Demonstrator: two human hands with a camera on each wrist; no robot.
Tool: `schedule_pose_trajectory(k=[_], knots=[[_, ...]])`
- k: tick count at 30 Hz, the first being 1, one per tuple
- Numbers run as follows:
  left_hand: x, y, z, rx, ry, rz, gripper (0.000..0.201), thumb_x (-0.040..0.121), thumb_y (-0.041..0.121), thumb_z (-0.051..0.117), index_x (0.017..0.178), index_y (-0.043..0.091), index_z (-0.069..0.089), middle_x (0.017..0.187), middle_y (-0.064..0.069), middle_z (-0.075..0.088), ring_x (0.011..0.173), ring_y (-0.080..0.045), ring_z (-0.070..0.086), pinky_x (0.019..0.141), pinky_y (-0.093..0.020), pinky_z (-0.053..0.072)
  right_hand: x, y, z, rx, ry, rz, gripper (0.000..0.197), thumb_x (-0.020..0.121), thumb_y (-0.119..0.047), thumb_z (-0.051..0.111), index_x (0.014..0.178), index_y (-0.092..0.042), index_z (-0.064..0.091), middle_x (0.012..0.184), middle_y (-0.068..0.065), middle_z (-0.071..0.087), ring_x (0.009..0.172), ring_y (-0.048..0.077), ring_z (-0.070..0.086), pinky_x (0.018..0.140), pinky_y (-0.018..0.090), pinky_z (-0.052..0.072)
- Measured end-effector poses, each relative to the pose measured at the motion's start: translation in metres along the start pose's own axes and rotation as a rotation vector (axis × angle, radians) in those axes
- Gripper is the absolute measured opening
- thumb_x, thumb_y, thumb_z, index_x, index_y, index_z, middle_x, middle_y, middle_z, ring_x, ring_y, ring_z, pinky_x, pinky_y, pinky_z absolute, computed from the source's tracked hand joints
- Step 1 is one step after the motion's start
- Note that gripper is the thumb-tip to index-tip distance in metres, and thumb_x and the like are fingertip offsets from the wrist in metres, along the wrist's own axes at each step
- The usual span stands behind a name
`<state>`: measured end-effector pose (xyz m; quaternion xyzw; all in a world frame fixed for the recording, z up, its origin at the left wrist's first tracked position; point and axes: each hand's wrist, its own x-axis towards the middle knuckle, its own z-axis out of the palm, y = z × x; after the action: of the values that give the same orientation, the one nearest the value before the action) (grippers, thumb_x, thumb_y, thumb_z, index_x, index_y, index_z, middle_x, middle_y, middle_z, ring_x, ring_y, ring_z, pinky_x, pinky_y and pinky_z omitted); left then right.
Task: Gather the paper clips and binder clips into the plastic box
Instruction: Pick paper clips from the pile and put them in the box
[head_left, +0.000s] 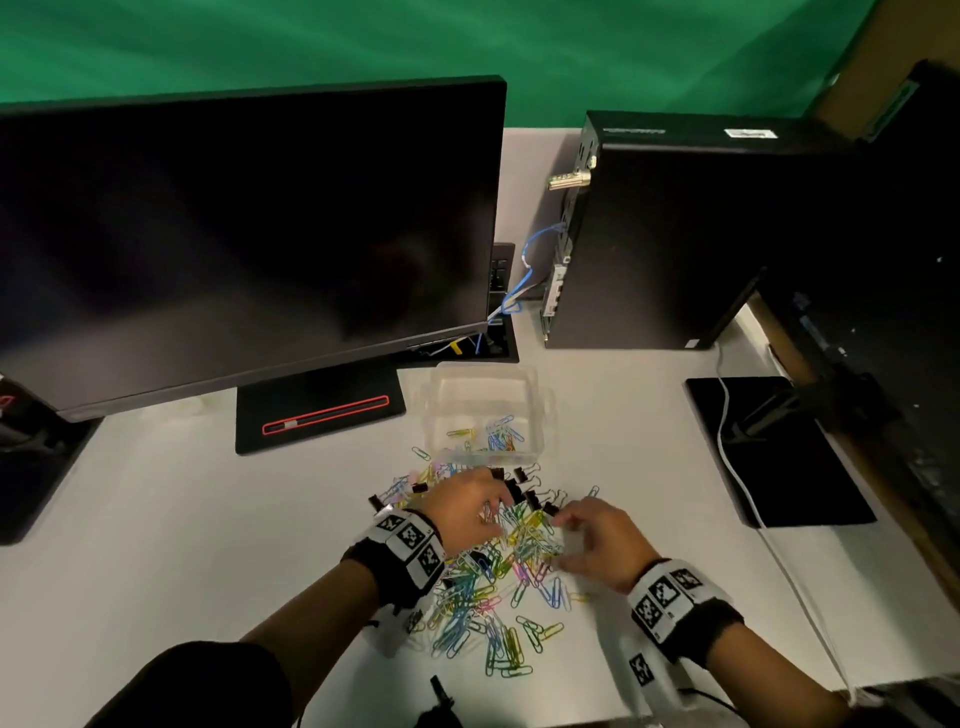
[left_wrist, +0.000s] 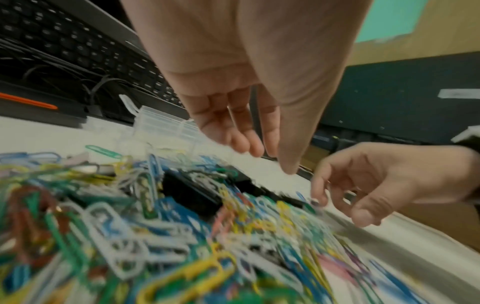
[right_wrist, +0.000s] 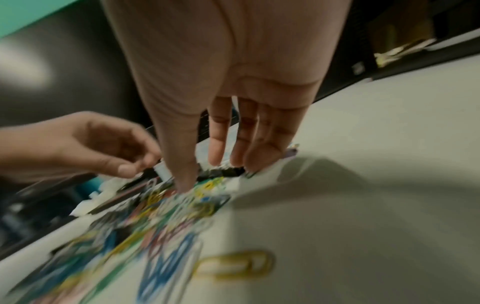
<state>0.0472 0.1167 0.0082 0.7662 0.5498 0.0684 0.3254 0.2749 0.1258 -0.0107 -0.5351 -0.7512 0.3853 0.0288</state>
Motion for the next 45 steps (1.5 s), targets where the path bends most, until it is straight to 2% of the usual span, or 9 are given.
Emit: schedule_pose_trajectory(k=[5, 9, 12, 17, 23, 29, 35, 39, 45], knots=[[-0.007, 0.012, 0.037, 0.111, -0.14, -0.008, 0.08, 0.07, 0.034, 0.077, 0.137, 0.024, 0.035, 0.134, -0.003, 0.037, 0.123, -0.02, 0.038, 0.103, -0.037, 0.041, -0.007, -0.008, 0.024, -0.098, -0.112, -0.061, 0.098, 0.052, -0.042, 0.084, 0.135, -0.026, 0.034, 0.119, -0.003, 0.036, 0.108, 0.013, 0.041, 0.096, 0.025, 0.038], [-0.004, 0.016, 0.05, 0.261, -0.144, -0.048, 0.098, 0.065, 0.047, 0.077, 0.142, 0.021, 0.023, 0.145, -0.007, 0.026, 0.132, -0.027, 0.027, 0.11, -0.043, 0.032, -0.005, -0.007, 0.032, -0.062, -0.02, -0.04, 0.073, 0.059, -0.035, 0.082, 0.123, -0.023, 0.048, 0.105, -0.005, 0.037, 0.099, 0.012, 0.045, 0.083, 0.022, 0.04], [-0.001, 0.019, 0.056, 0.265, -0.096, -0.063, 0.088, 0.068, 0.047, 0.074, 0.139, 0.019, 0.03, 0.138, -0.006, 0.031, 0.127, -0.025, 0.031, 0.107, -0.04, 0.031, -0.005, -0.005, 0.033, -0.042, 0.009, -0.043, 0.037, 0.068, -0.025, 0.077, 0.1, -0.019, 0.058, 0.091, -0.004, 0.043, 0.079, 0.01, 0.045, 0.061, 0.01, 0.032], [0.001, 0.019, 0.056, 0.162, -0.05, -0.042, 0.04, 0.085, 0.027, 0.061, 0.122, 0.015, 0.05, 0.121, -0.01, 0.045, 0.114, -0.025, 0.043, 0.098, -0.036, 0.039, -0.008, -0.001, 0.026, 0.039, 0.073, -0.026, 0.011, 0.077, -0.011, 0.065, 0.086, -0.016, 0.066, 0.077, -0.008, 0.056, 0.076, 0.011, 0.053, 0.063, 0.005, 0.033], [0.004, 0.018, 0.043, -0.032, 0.035, -0.1, 0.019, 0.092, 0.012, 0.05, 0.106, 0.011, 0.064, 0.112, -0.009, 0.062, 0.103, -0.022, 0.059, 0.088, -0.028, 0.045, -0.008, 0.007, 0.016, 0.093, 0.13, 0.021, 0.019, 0.085, -0.012, 0.06, 0.102, -0.019, 0.066, 0.092, -0.006, 0.061, 0.086, 0.009, 0.057, 0.086, 0.022, 0.045], [0.007, 0.006, 0.021, -0.378, 0.163, -0.169, 0.014, 0.087, 0.009, 0.061, 0.097, 0.011, 0.07, 0.104, -0.004, 0.07, 0.083, -0.01, 0.061, 0.07, -0.003, 0.044, -0.001, 0.004, 0.017, -0.055, -0.08, -0.016, 0.064, 0.065, -0.034, 0.077, 0.122, -0.021, 0.049, 0.104, -0.004, 0.04, 0.095, 0.013, 0.043, 0.082, 0.027, 0.038], [0.013, -0.008, -0.004, -0.628, 0.227, -0.2, 0.018, 0.084, 0.004, 0.063, 0.082, 0.022, 0.069, 0.092, -0.001, 0.069, 0.081, 0.0, 0.063, 0.074, -0.012, 0.05, 0.005, 0.002, 0.019, -0.036, -0.036, -0.038, 0.017, 0.076, -0.017, 0.07, 0.091, -0.023, 0.064, 0.086, -0.007, 0.052, 0.084, 0.012, 0.052, 0.066, 0.004, 0.033], [0.023, -0.016, -0.023, -0.67, 0.294, -0.226, 0.016, 0.085, 0.005, 0.062, 0.084, 0.019, 0.071, 0.094, -0.005, 0.069, 0.086, -0.013, 0.065, 0.071, -0.019, 0.056, 0.007, -0.006, 0.008, -0.01, -0.027, -0.009, 0.016, 0.077, -0.012, 0.066, 0.08, -0.029, 0.065, 0.08, -0.012, 0.056, 0.08, 0.006, 0.053, 0.062, -0.002, 0.033], [0.041, -0.033, -0.047, -0.663, 0.416, -0.335, 0.018, 0.089, 0.002, 0.055, 0.099, 0.004, 0.069, 0.101, -0.006, 0.067, 0.073, -0.003, 0.063, 0.06, -0.009, 0.053, 0.028, -0.033, -0.017, 0.083, 0.012, -0.015, 0.015, 0.074, -0.006, 0.069, 0.083, -0.018, 0.071, 0.078, -0.005, 0.064, 0.075, 0.006, 0.056, 0.06, 0.001, 0.038]])
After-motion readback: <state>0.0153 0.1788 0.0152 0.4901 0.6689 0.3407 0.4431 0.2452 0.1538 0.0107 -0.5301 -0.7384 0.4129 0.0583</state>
